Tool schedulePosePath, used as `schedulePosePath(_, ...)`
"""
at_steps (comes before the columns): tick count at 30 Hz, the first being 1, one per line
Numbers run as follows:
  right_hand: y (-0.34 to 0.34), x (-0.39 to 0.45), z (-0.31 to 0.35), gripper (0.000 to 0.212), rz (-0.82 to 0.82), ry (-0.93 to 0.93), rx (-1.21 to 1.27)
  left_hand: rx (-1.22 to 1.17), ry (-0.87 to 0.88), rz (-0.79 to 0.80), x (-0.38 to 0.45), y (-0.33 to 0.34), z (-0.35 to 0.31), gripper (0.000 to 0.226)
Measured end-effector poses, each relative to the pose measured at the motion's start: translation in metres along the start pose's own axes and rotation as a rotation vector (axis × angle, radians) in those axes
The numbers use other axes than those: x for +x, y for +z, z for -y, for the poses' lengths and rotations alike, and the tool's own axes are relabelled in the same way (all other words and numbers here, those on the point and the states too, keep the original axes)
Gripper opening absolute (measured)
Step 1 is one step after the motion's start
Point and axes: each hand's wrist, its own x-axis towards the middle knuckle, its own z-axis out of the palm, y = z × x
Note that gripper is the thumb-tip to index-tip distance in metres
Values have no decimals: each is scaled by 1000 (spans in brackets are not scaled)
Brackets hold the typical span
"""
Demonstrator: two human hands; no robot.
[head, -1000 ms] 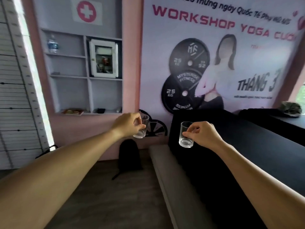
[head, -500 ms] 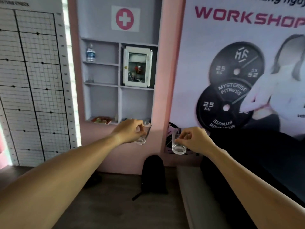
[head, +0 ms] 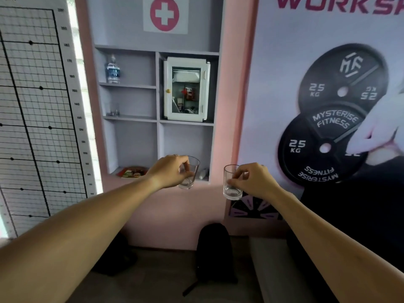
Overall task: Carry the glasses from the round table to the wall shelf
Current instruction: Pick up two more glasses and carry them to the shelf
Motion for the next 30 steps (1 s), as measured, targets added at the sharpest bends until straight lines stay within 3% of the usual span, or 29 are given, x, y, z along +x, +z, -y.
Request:
schedulePosePath(4,33,70,-11,18,29,-43,3,86,-24,29,48,8,42,21)
schedulePosePath(13,93,258,-8,16,81,-145,115,133,-155,-88,155,-3,141,22)
schedulePosePath(22,208,386,39,17,241,-330,97,115,-373,-172,193,-4,265,24)
schedulePosePath(30,315,487,107,15,338,-423,91,128,-449,-214,225,-18,406,21)
